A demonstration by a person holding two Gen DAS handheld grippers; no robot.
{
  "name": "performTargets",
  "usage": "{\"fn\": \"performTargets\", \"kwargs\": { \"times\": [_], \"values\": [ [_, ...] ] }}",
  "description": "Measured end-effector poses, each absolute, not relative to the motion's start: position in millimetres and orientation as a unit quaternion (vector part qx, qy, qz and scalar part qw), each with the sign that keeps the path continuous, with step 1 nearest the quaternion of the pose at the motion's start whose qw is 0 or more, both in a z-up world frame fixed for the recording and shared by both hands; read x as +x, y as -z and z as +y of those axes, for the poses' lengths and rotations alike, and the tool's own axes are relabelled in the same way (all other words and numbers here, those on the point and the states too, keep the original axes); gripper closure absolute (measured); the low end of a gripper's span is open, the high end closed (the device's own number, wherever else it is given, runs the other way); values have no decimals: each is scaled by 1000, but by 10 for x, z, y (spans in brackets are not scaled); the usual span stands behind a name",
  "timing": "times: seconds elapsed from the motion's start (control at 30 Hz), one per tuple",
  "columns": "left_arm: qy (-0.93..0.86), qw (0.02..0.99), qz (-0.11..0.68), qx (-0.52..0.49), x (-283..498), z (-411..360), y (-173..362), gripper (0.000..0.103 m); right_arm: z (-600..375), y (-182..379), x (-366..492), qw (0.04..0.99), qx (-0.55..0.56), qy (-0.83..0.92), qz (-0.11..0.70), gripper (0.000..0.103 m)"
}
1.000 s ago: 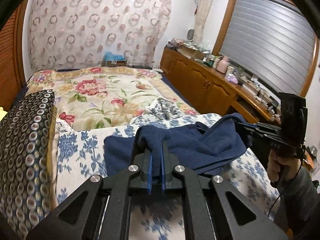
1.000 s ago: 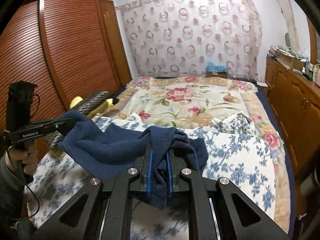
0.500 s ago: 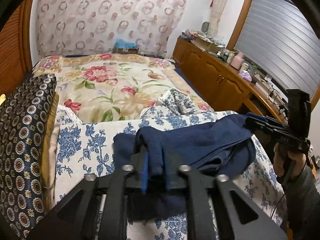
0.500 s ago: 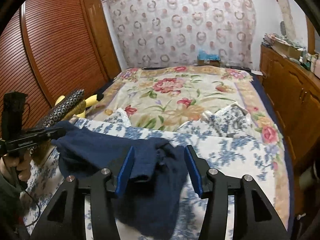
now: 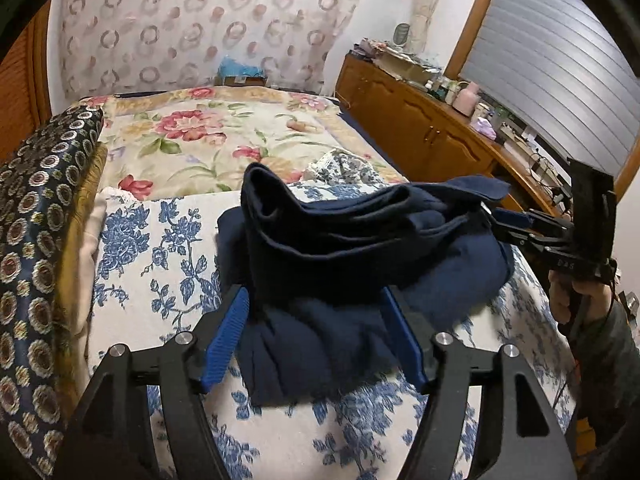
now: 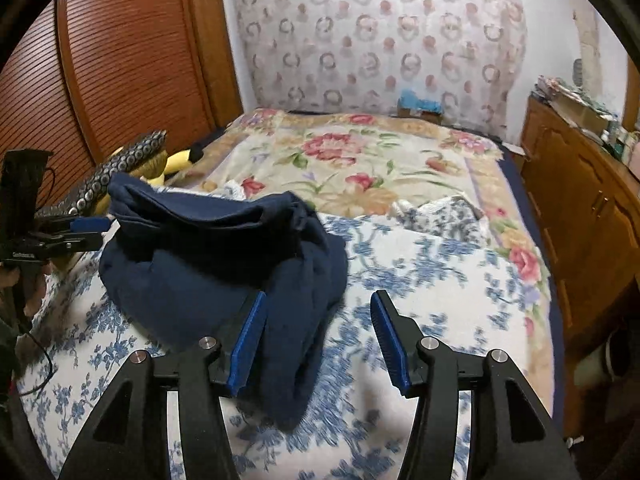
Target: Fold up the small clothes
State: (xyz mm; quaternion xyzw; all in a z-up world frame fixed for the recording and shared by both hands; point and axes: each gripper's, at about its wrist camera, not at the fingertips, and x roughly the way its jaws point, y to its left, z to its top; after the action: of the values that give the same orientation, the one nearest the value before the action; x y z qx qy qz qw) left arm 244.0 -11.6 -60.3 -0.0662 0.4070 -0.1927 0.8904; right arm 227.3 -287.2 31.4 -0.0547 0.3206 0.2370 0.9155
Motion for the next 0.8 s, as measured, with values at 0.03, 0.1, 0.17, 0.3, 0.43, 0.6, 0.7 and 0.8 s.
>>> {"fn": "performTargets", "kwargs": {
  "times": [0.03,0.1,0.17,0.3,0.43,0.6,0.7,0.8],
  "values": [
    [191,891,407,-66,2470,-122,604,34,-2821,-327,2306,914,-57,-245,320,47],
    [186,893,406,-60,2528,-142,583,34,-2738,-364,2403,911,-58,-256,318,47],
    [180,897,401,-53,2586,-155,552,34,-2658,-398,2540,906,-57,-271,319,47],
    [163,903,394,-51,2757,-133,515,34,-2544,-438,2783,898,-58,-291,324,59],
    [139,914,377,-53,2807,-78,480,34,-2624,-453,2902,913,-47,-266,306,93],
    [126,915,381,-44,2809,-40,566,34,-2791,-428,2978,926,-35,-206,314,93],
    [120,912,388,-49,2833,-5,615,34,-2816,-433,2989,929,-32,-187,318,91],
    [120,910,393,-56,2865,17,643,34,-2755,-469,2948,933,-38,-169,316,72]
  ]
}}
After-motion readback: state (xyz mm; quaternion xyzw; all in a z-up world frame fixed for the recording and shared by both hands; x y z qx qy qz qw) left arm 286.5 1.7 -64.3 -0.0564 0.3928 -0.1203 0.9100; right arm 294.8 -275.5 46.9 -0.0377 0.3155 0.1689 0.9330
